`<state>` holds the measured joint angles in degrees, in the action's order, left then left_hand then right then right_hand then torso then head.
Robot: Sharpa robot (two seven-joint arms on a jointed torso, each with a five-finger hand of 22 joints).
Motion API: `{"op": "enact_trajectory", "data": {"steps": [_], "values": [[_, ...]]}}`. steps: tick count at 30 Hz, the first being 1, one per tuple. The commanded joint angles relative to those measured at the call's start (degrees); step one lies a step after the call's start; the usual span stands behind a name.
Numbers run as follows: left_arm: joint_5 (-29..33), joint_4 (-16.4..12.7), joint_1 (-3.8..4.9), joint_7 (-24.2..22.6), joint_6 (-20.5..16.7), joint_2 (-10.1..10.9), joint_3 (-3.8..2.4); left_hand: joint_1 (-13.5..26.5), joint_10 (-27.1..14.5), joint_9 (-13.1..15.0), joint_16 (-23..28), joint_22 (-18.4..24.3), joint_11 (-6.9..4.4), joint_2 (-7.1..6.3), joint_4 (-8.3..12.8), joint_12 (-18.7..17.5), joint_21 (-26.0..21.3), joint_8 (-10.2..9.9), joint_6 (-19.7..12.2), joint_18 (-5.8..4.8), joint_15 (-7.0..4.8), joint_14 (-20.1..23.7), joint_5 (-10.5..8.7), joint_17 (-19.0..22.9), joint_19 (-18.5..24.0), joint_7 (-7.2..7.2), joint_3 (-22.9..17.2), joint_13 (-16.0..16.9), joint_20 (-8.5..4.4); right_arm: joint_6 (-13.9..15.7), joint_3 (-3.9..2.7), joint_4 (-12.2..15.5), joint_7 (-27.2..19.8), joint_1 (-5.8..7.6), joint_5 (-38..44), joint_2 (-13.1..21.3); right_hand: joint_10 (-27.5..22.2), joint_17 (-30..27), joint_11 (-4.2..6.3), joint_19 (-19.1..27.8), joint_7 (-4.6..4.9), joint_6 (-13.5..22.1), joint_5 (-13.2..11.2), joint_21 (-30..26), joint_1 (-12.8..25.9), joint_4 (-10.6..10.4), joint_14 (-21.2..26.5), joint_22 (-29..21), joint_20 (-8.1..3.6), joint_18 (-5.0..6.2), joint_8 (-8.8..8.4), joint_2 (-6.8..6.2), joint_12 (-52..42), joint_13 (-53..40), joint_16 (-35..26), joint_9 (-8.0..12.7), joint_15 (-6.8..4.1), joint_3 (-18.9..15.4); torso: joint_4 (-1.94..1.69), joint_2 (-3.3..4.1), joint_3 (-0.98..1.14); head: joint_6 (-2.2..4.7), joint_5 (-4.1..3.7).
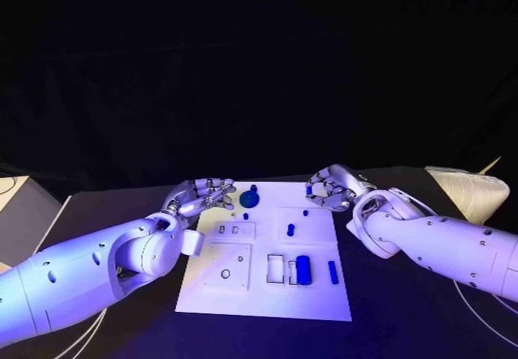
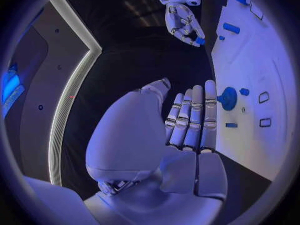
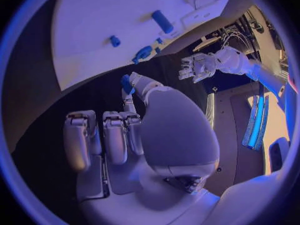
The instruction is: Assemble the parts on the task board
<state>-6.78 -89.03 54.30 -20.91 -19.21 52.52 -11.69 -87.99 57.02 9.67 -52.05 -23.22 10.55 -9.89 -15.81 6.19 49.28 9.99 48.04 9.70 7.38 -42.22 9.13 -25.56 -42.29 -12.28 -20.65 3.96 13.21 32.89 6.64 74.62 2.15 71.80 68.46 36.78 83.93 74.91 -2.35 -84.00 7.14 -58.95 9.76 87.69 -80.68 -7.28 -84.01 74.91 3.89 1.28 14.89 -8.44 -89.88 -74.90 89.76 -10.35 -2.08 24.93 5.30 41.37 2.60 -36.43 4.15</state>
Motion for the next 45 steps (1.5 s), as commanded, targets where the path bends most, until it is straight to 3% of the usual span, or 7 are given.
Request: {"op": "enact_trajectory", "data": {"steps": [1,9,18,25,33,38,45], "values": [[-0.8,-0.2,0.03,0.2,-0.3,-0.3,-0.04,0.3,0.4,-0.1,-0.9,-0.2,-0.2,-0.52,-0.1,0.6,0.7,0.1,0.2,0.83,-0.19,-1.0,-0.33,-0.1,-0.3,-1.37,-0.3,0.1,-0.38,1.1,0.0,2.0,6.0,0.05,1.0,-1.1,6.1,15.1,-0.23,-5.4,0.03,0.3,0.0,0.0,0.5,0.1,-6.0,14.1,-0.03,-0.77,0.9,0.35,-0.1,-15.1,0.2,-1.4,0.47,0.3,0.28,-0.48,-0.29,-0.46,0.71],[-2.0,0.7,0.05,0.9,-2.6,-0.4,-0.04,0.9,3.9,0.4,-7.5,-2.4,-1.74,-1.25,-0.1,5.3,5.7,2.2,1.7,0.9,-1.96,-5.6,-0.35,-2.3,-3.1,-0.22,-1.8,1.6,-1.98,0.7,0.28,3.9,11.0,-0.5,3.7,-6.1,6.1,15.1,-0.37,-5.4,0.17,0.6,0.2,-0.2,0.6,0.2,-6.0,14.1,0.1,-0.74,0.96,0.24,-0.1,-15.1,0.2,-1.5,0.61,0.6,0.68,-1.08,-0.78,-1.49,1.67],[-3.0,2.1,0.16,2.1,-5.1,-0.3,-0.06,1.8,1.0,2.7,-18.4,-6.3,-3.63,-1.34,1.4,23.2,14.4,9.4,0.5,0.89,-3.95,-11.3,-0.37,-7.8,-5.7,1.13,-2.8,12.1,-3.94,-0.5,0.81,1.2,14.7,-1.83,7.9,-12.1,6.1,15.1,-0.48,-5.4,0.29,0.8,0.2,-0.3,0.8,0.3,-6.0,14.0,0.2,-0.72,1.01,-0.07,-0.1,-15.1,0.2,-1.5,0.71,0.7,0.53,-1.44,-1.4,-2.34,2.05],[-4.1,2.3,0.39,3.6,-6.4,-0.3,-0.08,2.8,-3.5,4.2,-27.2,-7.3,-4.02,-1.57,0.8,36.0,18.3,15.4,-2.1,0.97,-4.58,-27.2,-0.3,-27.6,-10.0,1.06,-3.9,19.2,-4.69,-0.6,0.95,-1.4,16.0,-3.06,8.9,-15.7,6.1,15.1,-0.52,-5.3,0.31,0.8,0.1,-0.3,0.9,0.4,-6.0,14.0,0.23,-0.7,1.05,-0.16,-0.1,-15.1,0.2,-1.5,0.74,0.7,0.43,-1.26,-1.33,-2.48,2.31],[-4.5,2.1,0.66,4.9,-6.2,-0.6,-0.09,2.8,-4.1,4.5,-30.1,-17.2,-4.56,-1.7,0.7,39.5,23.4,18.0,-2.8,-0.72,-5.24,-33.3,-0.29,-35.8,-19.3,1.52,-5.3,20.5,-5.44,-0.3,0.98,-4.3,16.3,-4.41,9.7,-18.7,6.1,15.1,-0.54,-5.3,0.33,0.9,0.1,-0.4,1.0,0.4,-6.0,14.0,0.26,-0.69,1.08,-0.27,-0.1,-15.1,0.2,-1.5,0.77,0.7,0.13,-1.15,-1.57,-2.81,2.45],[-4.6,2.0,0.77,5.3,-5.7,-0.7,-0.09,2.8,-5.0,4.3,-28.5,-7.6,-4.65,-2.15,0.9,39.1,18.6,19.1,-4.0,0.56,-5.6,-34.3,-0.29,-35.5,-18.6,1.53,-6.9,19.5,-6.12,-0.1,0.99,-5.6,16.0,-5.24,9.9,-19.8,6.1,15.1,-0.57,-5.3,0.35,0.9,0.2,-0.4,1.1,0.4,-6.0,14.0,0.29,-0.68,1.11,-0.4,-0.1,-15.1,0.2,-1.5,0.79,0.7,-0.21,-1.07,-1.79,-2.99,2.38],[-4.6,1.8,0.85,5.3,-5.7,-0.9,-0.09,3.0,-5.1,4.3,-27.9,-7.1,-4.68,-2.34,1.0,39.0,17.7,19.5,-4.3,0.5,-5.74,-34.6,-0.28,-35.4,-19.8,1.54,-7.3,19.2,-6.25,0.2,1.01,-6.5,15.6,-6.01,10.2,-21.0,6.1,15.1,-0.57,-5.3,0.35,0.9,0.2,-0.4,1.1,0.4,-6.0,14.0,0.29,-0.68,1.11,-0.4,-0.1,-15.1,0.2,-1.5,0.79,0.7,-0.68,-0.98,-2.11,-3.28,2.22]]}}
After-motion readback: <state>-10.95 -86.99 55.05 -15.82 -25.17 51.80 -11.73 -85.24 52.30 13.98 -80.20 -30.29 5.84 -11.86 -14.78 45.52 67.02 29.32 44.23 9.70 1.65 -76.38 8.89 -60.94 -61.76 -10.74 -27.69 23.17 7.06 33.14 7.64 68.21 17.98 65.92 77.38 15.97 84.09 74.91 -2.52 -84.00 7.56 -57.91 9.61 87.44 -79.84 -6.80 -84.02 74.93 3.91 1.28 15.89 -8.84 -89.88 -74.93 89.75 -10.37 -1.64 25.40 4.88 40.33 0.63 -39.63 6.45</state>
